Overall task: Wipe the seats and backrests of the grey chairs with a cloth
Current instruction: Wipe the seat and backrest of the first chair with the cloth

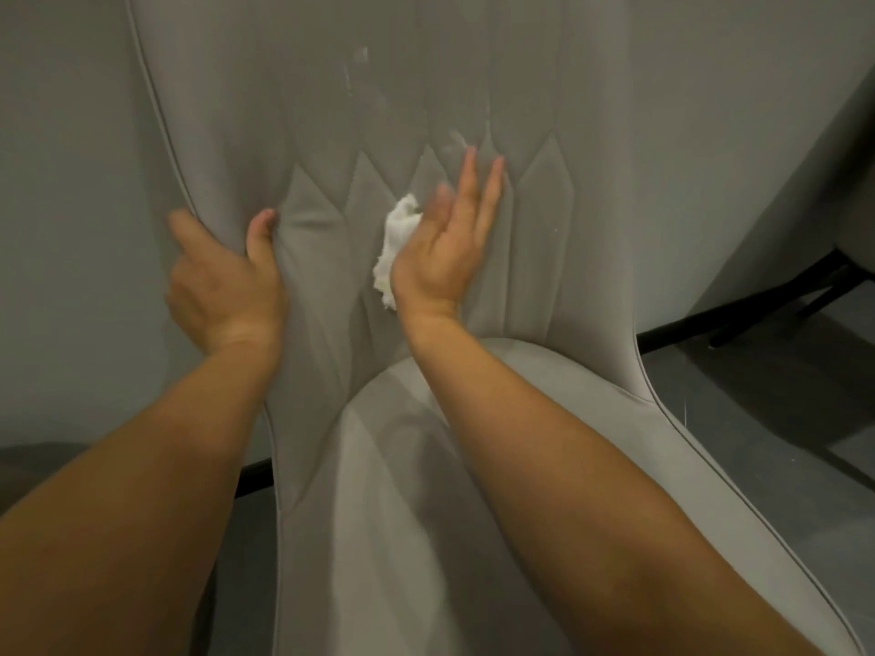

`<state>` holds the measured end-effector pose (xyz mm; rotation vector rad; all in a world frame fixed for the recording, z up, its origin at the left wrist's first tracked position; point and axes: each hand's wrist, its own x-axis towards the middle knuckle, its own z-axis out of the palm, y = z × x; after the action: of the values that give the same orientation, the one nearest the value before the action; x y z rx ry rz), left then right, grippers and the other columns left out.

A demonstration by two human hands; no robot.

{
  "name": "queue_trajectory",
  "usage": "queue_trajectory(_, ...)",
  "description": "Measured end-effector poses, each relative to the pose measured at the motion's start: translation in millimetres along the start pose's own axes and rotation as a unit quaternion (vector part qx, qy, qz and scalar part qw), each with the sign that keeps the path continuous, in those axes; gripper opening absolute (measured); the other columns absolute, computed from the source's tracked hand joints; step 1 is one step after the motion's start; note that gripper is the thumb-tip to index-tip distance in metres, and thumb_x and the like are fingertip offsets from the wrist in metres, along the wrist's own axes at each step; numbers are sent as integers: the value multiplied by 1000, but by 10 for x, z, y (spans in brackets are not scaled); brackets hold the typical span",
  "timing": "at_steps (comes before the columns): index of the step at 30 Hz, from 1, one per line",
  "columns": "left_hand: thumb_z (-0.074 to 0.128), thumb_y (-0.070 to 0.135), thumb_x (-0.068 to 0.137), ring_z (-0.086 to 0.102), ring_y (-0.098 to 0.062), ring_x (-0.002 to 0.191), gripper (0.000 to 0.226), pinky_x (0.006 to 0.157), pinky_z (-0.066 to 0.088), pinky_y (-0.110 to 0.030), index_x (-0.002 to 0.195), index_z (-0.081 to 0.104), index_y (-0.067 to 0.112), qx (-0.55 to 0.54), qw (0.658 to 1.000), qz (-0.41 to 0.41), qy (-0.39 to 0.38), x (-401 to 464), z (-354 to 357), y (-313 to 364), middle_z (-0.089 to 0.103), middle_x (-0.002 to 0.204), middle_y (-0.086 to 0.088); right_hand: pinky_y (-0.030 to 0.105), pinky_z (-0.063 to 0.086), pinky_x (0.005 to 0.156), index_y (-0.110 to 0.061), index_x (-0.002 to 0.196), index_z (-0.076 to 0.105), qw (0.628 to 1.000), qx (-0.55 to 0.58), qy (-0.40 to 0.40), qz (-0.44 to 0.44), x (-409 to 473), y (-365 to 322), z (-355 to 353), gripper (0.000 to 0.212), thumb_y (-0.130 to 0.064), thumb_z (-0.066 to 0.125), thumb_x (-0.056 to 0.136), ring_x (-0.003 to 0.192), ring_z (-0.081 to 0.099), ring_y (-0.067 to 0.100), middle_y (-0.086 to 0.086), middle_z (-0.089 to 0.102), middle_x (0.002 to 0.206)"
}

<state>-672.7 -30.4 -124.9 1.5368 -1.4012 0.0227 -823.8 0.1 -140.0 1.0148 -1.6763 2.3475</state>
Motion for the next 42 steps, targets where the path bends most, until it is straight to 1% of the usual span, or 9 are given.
queue_trajectory(3, 48, 66, 88, 54, -51, 88, 72, 68, 34, -49, 116, 44, 0, -2, 1000, -1, -4, 1, -6, 5, 61, 100, -31, 50, 20, 122, -2, 151, 35, 986, -130, -43, -99, 158, 120, 145, 59, -33, 43, 102, 151, 15, 37, 24, 20, 162)
queue_trajectory(7, 48, 65, 88, 54, -51, 87, 71, 66, 32, -48, 115, 44, 0, -11, 1000, 6, 0, -10, -8, 11, 61, 99, -31, 54, 11, 122, -7, 148, 44, 911, -310, -105, -253, 55, 613, 18, 56, -32, 52, 99, 147, 27, 36, 23, 35, 156)
queue_trajectory(13, 47, 66, 87, 54, -51, 83, 69, 62, 23, -42, 110, 45, 1, -20, 1000, 8, 10, -21, -14, 8, 61, 95, -32, 61, 26, 113, -19, 141, 51, 813, -382, -100, -428, 183, 1066, -370, 54, -42, 62, 94, 137, 36, 30, 14, 36, 148)
queue_trajectory(19, 44, 66, 89, 54, -52, 81, 70, 62, 21, -42, 114, 45, 1, -9, 1000, 19, 15, -29, 11, -2, 61, 94, -32, 54, 35, 109, -21, 131, 54, 758, -342, -128, -540, 222, 1152, -645, 49, -46, 68, 91, 124, 48, 28, 9, 45, 134)
queue_trajectory(26, 42, 68, 87, 54, -50, 85, 75, 64, 21, -40, 121, 45, 1, 1, 1000, 17, 21, -11, 47, -34, 62, 98, -29, 39, 40, 62, -10, 80, 64, 779, -358, -285, -428, -1, 1075, -1289, 37, -44, 62, 96, 70, 54, 31, 10, 58, 78)
queue_trajectory(32, 40, 71, 86, 53, -49, 87, 75, 64, 24, -43, 117, 45, 3, 5, 1000, 13, 23, -5, 61, -43, 62, 99, -27, 39, 47, 77, -18, 122, 59, 722, -473, -449, -231, -149, 966, -1489, 42, -45, 55, 90, 104, 57, 29, 3, 59, 117)
queue_trajectory(35, 40, 71, 86, 53, -49, 87, 75, 65, 30, -46, 117, 45, 2, 7, 1000, 11, 16, -8, 50, -35, 62, 99, -27, 41, 47, 73, -15, 117, 60, 733, -471, -447, -203, -73, 904, -1438, 24, -25, 51, 97, 101, 56, 33, 7, 58, 111)
queue_trajectory(40, 40, 70, 86, 54, -50, 87, 75, 66, 32, -47, 118, 44, 2, -2, 1000, 11, 15, -19, 41, -30, 61, 100, -28, 42, 49, 58, -6, 93, 67, 827, -394, -329, -229, 98, 603, -1189, 10, -10, 58, 91, 81, 59, 34, 12, 62, 88)
queue_trajectory(42, 40, 71, 86, 54, -50, 87, 75, 65, 29, -46, 117, 44, 3, 4, 1000, 8, 11, -8, 39, -28, 61, 100, -28, 40, 46, 55, -6, 92, 67, 820, -396, -341, -235, 75, 511, -1086, 11, -11, 57, 91, 76, 58, 34, 11, 61, 85)
